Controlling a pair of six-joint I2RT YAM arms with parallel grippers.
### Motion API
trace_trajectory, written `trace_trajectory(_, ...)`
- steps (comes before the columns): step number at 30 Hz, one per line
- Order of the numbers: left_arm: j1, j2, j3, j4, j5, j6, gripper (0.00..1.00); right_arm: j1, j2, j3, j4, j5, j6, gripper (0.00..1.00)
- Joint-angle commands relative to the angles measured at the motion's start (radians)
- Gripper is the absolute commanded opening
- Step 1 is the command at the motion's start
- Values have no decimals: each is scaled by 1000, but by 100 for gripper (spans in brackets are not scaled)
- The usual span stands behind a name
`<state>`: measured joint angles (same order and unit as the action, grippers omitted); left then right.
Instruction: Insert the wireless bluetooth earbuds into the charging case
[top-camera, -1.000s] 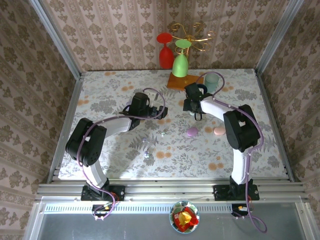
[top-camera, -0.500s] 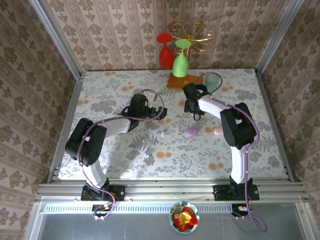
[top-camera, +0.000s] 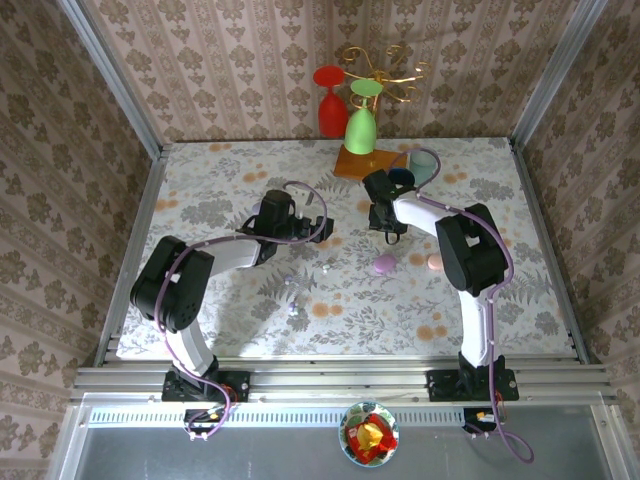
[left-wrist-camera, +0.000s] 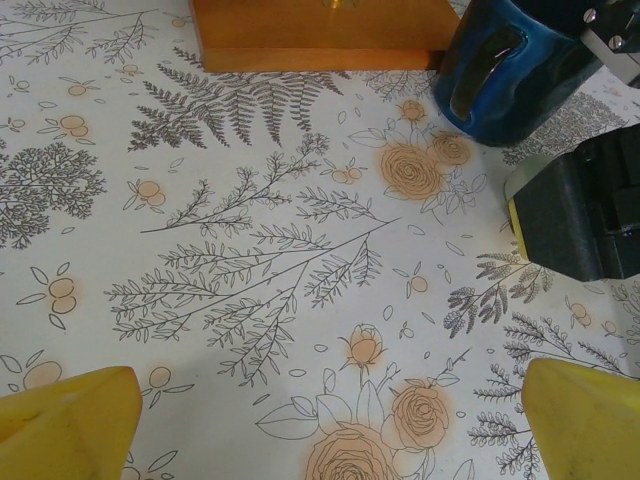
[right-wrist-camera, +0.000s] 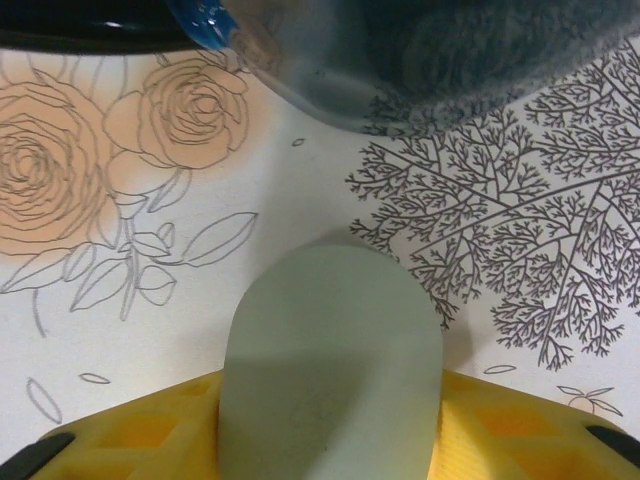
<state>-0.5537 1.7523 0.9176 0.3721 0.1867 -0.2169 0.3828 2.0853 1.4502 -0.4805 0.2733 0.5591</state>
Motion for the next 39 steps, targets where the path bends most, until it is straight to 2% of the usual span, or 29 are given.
trace_trajectory(1, 8, -25, -14, 33, 17, -8, 98, 7, 15, 21, -40, -5, 11, 44)
trace_trajectory(4, 10, -35, -23, 39, 19, 2, 98, 9, -15, -6, -16, -3, -14, 34)
trace_trajectory(9, 21, -68, -54, 64, 45, 41, 99, 20, -92, -67, 27, -56, -152, 27)
trace_trajectory(11, 30, -94, -94, 142, 91, 83, 98, 22, -140, -106, 48, -126, -251, 26)
trace_trajectory(13, 38, -131, -178, 290, 126, 135, 96, 23, -199, -151, 59, -201, -353, 26)
trace_trajectory(15, 50, -166, -237, 377, 182, 195, 96, 24, -258, -190, 63, -292, -457, 26)
trace_trajectory(17, 67, -196, -261, 374, 256, 239, 97, 24, -316, -224, 48, -371, -555, 26)
trace_trajectory(20, 83, -229, -283, 363, 398, 296, 96, 22, -383, -256, 24, -450, -668, 27)
trace_trajectory(22, 78, -247, -315, 407, 489, 336, 97, 22, -426, -280, 19, -473, -736, 25)
trace_trajectory(27, 71, -263, -357, 484, 660, 340, 95, 22, -505, -317, 2, -693, -904, 25)
trace_trajectory(30, 64, -267, -395, 553, 771, 334, 94, 24, -519, -283, -107, -815, -1019, 25)
trace_trajectory(33, 56, -268, -437, 641, 801, 304, 93, 36, -525, -251, -185, -852, -1119, 25)
trace_trajectory(39, 52, -240, -444, 742, 921, 202, 88, 95, -558, -246, -200, -948, -1251, 24)
